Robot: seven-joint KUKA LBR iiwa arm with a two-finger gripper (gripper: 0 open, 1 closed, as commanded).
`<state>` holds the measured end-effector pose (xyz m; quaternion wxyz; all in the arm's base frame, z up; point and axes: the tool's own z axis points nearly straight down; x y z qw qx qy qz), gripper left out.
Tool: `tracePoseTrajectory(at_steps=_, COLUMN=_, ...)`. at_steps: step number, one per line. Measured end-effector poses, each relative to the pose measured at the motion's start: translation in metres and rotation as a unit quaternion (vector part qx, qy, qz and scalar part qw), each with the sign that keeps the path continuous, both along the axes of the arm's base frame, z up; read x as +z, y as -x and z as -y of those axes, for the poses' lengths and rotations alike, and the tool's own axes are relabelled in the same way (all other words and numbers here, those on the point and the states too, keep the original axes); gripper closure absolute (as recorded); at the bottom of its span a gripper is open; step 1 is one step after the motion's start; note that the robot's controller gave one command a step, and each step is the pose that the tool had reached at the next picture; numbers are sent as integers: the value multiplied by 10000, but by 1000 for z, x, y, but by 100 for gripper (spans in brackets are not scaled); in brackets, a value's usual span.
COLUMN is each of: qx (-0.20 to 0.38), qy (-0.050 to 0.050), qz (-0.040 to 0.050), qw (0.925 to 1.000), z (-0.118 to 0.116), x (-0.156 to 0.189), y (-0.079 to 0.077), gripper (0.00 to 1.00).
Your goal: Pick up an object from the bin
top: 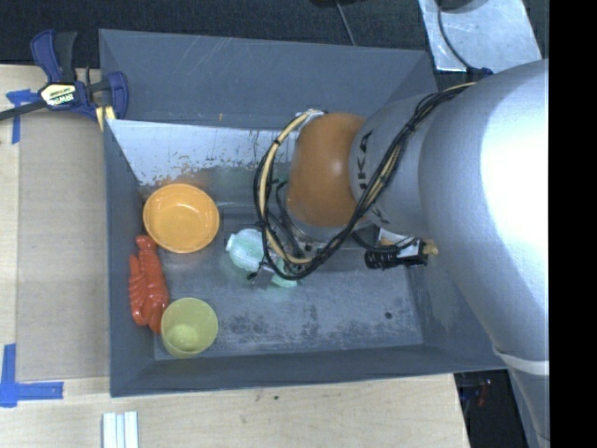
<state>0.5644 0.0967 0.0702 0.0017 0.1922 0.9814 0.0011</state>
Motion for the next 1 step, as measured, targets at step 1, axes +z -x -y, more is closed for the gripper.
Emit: tracePoseTrajectory(at_steps=1, qx=2, qy=0, qz=0, qw=10000, z=0, x=0, y=0, gripper=100)
